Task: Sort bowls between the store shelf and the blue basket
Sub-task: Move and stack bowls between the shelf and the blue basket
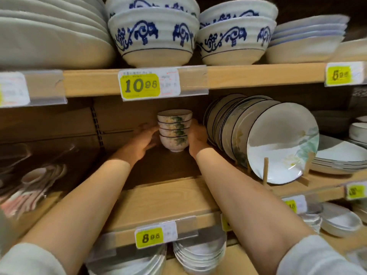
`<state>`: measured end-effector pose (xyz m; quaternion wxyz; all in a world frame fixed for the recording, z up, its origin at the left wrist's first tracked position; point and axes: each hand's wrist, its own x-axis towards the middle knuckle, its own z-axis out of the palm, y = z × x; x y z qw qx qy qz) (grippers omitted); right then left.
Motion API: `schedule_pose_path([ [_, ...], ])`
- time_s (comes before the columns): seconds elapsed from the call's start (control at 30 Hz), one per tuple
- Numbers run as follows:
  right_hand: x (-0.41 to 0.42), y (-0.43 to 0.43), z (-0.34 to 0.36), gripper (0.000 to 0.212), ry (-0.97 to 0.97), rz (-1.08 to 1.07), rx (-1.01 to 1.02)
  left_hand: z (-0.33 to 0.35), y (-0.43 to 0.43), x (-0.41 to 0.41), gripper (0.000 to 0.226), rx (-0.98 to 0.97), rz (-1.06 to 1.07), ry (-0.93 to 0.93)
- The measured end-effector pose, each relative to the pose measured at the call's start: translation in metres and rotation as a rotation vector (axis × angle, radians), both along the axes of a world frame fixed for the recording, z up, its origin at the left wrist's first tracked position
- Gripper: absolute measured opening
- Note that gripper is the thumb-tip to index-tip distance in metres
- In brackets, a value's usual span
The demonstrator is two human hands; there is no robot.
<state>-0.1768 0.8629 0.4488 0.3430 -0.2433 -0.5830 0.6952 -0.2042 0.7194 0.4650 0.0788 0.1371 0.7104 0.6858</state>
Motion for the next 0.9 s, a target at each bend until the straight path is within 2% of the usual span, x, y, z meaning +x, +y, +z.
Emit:
schedule_pose_path([
  [0.2,0.091,-0.031,-0.011,0.032,0.031,0.11,-0.151,-0.005,-0.041,0.097,0.031,0.138,0.214,-0.021],
  [0.27,0.122,-0.045,-0.016,0.022,-0.003,0.113,-0.132,-0.013,-0.059,0.135,0.032,0.197,0.236,0.003],
  [0.43,0.193,-0.078,-0.031,0.018,0.064,0.386,-0.136,-0.043,-0.111,0.239,0.017,0.283,0.327,0.014],
  [0.6,0.265,-0.14,-0.07,0.016,0.104,0.642,-0.162,-0.087,-0.2,0.339,0.018,0.289,0.473,0.028],
  [0.8,0.324,-0.234,-0.145,0.019,-0.074,0.893,-0.195,-0.129,-0.323,0.423,0.02,0.273,0.777,-0.019],
  [0.9,0.339,-0.285,-0.182,0.019,-0.203,0.996,-0.133,-0.148,-0.372,0.451,0.019,0.291,0.845,-0.074],
])
